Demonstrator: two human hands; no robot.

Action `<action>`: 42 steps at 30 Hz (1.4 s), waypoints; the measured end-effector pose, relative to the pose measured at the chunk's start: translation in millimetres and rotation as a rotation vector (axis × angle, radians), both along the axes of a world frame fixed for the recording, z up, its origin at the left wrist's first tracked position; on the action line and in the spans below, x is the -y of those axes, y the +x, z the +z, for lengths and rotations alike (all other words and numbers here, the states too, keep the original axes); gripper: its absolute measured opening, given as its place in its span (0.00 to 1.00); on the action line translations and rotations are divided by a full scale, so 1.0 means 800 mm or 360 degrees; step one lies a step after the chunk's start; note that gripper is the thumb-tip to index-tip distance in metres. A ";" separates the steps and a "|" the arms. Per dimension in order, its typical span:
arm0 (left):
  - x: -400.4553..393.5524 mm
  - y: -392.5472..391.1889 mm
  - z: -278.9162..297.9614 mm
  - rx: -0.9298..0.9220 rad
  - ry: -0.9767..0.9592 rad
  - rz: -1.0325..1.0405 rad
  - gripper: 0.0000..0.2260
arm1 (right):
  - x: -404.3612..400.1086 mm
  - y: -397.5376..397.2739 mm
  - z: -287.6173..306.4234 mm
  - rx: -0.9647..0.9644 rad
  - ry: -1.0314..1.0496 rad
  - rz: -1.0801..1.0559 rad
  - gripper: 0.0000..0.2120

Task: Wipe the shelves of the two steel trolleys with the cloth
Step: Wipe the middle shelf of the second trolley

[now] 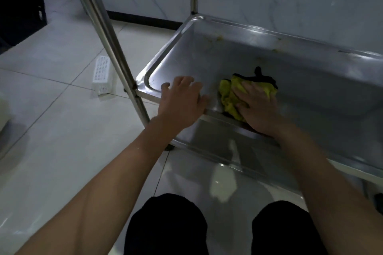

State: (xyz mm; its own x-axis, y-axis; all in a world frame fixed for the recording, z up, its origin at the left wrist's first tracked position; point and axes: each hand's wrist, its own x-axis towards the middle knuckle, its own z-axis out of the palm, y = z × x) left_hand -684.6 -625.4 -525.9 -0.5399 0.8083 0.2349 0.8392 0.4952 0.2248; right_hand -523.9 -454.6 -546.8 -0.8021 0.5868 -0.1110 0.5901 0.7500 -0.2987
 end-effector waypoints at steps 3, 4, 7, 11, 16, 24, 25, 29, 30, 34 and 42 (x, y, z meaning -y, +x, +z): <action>-0.040 -0.002 0.005 0.0057 -0.0212 -0.0053 0.19 | -0.023 0.065 0.001 -0.0029 -0.0015 -0.0184 0.24; -0.047 -0.003 0.003 0.0058 -0.0278 -0.0057 0.18 | -0.033 0.087 0.003 -0.0034 -0.0040 -0.0249 0.24; -0.054 0.004 -0.008 0.0024 -0.0277 -0.0090 0.17 | -0.063 0.135 0.009 0.0021 -0.0040 -0.0409 0.25; -0.067 0.021 -0.010 0.0003 -0.0239 -0.0146 0.17 | -0.092 0.150 0.010 0.0109 0.0035 -0.0485 0.24; -0.068 0.025 -0.012 0.0006 -0.0197 -0.0166 0.16 | -0.102 0.111 0.007 0.0164 0.0049 -0.0412 0.24; -0.038 0.013 -0.012 -0.0022 -0.0216 -0.0117 0.17 | -0.065 0.029 0.010 0.0137 0.0008 -0.0244 0.24; -0.029 0.014 -0.013 -0.0029 -0.0211 -0.0111 0.17 | -0.058 0.029 0.012 0.0154 0.0004 -0.0234 0.24; 0.003 0.018 -0.014 -0.0058 -0.0208 -0.0081 0.17 | -0.025 0.020 0.016 0.0166 0.0086 -0.0195 0.24; 0.011 0.016 -0.014 -0.0062 -0.0219 -0.0069 0.18 | -0.015 0.014 0.015 0.0162 0.0096 -0.0168 0.25; 0.044 0.004 -0.016 -0.0065 -0.0262 -0.0050 0.20 | 0.013 -0.028 0.016 0.0075 0.0010 -0.0029 0.28; 0.080 -0.062 -0.013 -0.0039 -0.0376 0.0147 0.26 | 0.041 -0.087 0.003 0.0034 -0.0058 0.0093 0.26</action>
